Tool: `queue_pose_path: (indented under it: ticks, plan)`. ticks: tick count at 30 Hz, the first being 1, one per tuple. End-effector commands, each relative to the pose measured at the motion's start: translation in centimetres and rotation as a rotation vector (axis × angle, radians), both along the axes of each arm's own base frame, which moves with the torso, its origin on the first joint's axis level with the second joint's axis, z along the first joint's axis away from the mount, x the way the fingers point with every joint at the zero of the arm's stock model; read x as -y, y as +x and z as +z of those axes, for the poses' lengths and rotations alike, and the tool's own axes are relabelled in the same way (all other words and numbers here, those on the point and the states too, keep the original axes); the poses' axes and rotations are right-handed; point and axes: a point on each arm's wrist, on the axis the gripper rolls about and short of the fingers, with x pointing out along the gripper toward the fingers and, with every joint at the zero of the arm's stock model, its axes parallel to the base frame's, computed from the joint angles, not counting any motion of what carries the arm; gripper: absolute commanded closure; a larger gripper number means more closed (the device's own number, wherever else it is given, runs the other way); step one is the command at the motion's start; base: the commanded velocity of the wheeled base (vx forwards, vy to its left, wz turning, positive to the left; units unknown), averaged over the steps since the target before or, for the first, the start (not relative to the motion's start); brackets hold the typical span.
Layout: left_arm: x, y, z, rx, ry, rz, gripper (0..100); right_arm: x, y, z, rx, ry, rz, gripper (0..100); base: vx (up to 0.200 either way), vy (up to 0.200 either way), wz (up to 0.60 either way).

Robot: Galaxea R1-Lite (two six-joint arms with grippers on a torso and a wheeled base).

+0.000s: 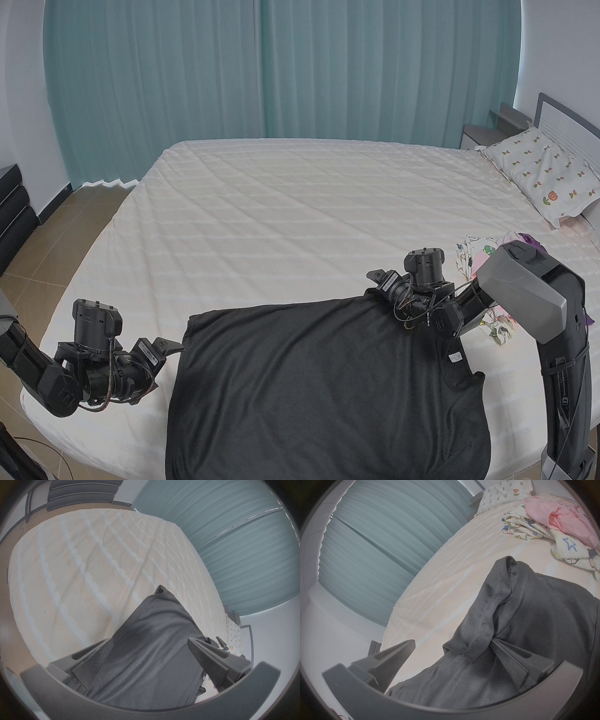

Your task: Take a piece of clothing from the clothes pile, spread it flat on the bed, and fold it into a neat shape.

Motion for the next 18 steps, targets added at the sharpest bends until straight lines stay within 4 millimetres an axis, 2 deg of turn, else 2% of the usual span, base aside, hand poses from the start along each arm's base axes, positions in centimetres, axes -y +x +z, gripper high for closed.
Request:
queue_pose_path:
  ticks: [1,10,16,18]
  plan:
    - [0.0,0.0,0.0,0.0,0.0,0.0,0,-0.1,0.1,0.0,0.003,0.0,0.004,0,0.0,0.0,0.0]
    - [0.0,-0.1,0.0,-0.001,0.0,0.003,0,-0.8,1.9,1.5,0.116,0.05,0.013,0,0.0,0.0,0.0]
    - [0.0,-0.1,0.0,-0.003,-0.001,0.004,0,-1.2,3.0,1.6,0.179,0.076,0.022,0,0.0,0.0,0.0]
    - [-0.1,-0.1,-0.1,-0.007,0.001,0.006,0,-1.3,3.5,0.9,0.216,0.077,0.025,0,0.0,0.0,0.0]
